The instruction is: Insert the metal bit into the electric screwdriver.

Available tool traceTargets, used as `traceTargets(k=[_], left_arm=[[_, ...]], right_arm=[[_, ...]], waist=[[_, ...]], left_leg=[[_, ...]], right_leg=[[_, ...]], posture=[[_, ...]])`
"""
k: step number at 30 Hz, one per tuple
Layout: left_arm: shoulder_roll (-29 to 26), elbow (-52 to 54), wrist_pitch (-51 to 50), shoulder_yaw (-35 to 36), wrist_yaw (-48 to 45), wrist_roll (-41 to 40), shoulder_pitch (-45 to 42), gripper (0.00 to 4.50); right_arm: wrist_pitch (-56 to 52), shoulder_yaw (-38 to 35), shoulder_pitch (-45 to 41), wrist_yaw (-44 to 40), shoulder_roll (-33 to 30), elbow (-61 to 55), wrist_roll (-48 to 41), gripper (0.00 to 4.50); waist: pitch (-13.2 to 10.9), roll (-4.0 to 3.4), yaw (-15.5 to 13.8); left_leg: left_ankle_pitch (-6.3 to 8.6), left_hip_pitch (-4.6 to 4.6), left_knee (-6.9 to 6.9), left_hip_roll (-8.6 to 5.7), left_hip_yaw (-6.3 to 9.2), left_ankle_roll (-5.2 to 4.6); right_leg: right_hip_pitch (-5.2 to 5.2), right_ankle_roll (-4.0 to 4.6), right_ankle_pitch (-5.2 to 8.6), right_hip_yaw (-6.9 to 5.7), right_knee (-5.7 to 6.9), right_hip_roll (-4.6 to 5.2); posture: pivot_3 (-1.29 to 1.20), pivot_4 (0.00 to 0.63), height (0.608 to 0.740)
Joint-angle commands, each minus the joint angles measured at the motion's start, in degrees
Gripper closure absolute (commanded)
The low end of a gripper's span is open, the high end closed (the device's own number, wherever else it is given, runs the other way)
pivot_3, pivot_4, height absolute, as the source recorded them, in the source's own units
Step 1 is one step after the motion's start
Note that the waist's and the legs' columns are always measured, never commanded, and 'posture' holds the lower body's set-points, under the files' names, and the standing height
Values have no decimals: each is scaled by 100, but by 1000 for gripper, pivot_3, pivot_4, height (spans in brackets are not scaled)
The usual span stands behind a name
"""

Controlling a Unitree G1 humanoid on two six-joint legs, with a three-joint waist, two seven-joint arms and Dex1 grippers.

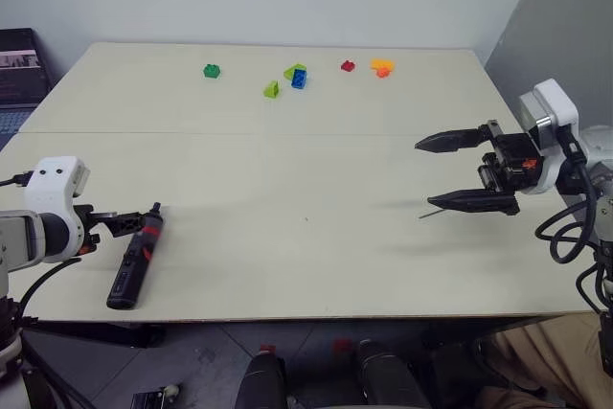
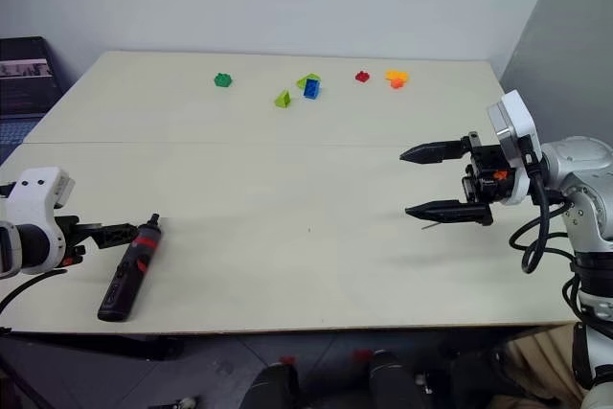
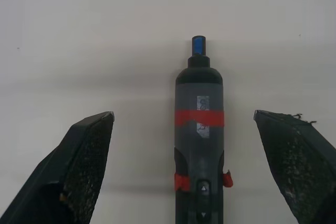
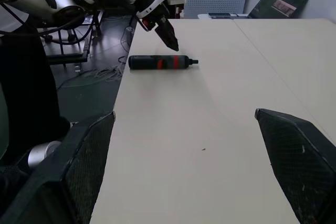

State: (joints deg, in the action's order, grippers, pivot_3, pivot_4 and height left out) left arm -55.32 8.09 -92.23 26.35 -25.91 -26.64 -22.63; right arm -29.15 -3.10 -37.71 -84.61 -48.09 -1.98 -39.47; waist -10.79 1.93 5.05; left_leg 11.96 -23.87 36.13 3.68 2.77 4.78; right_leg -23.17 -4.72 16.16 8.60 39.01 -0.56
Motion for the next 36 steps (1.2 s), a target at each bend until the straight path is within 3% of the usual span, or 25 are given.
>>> traceTargets(k=[1, 11, 24, 36], left_arm=[[-145, -351, -27, -254, 238, -204, -321, 49], [-380, -1556, -27, -1596, 280, -313, -1293, 49], [-151, -3295, 374, -2918, -73, 276, -2649, 49], [90, -3956, 612, -3383, -537, 615, -3114, 49]], right_arm=[[30, 4, -189, -13, 47, -164, -15, 0], [93, 137, -222, -68, 140, -159, 66, 0], [83, 145, -154, -147, 91, -219, 62, 0], [80, 115, 4, -145, 30, -369, 48, 0]], waist=[[0, 0, 0], [0, 0, -7], [0, 0, -19], [0, 0, -24]], left_leg=[[0, 0, 0, 0, 0, 0], [0, -4, -2, -1, 5, 0], [0, -9, -1, -1, 15, 0], [0, -15, -2, -1, 19, 0]], right_leg=[[0, 0, 0, 0, 0, 0], [-1, 1, -1, -5, 0, -1], [-1, 1, 0, -12, 2, -6], [-2, 0, 0, -14, 2, -6]], posture=[[0, 150, 740], [0, 150, 740], [0, 150, 740], [0, 150, 740]])
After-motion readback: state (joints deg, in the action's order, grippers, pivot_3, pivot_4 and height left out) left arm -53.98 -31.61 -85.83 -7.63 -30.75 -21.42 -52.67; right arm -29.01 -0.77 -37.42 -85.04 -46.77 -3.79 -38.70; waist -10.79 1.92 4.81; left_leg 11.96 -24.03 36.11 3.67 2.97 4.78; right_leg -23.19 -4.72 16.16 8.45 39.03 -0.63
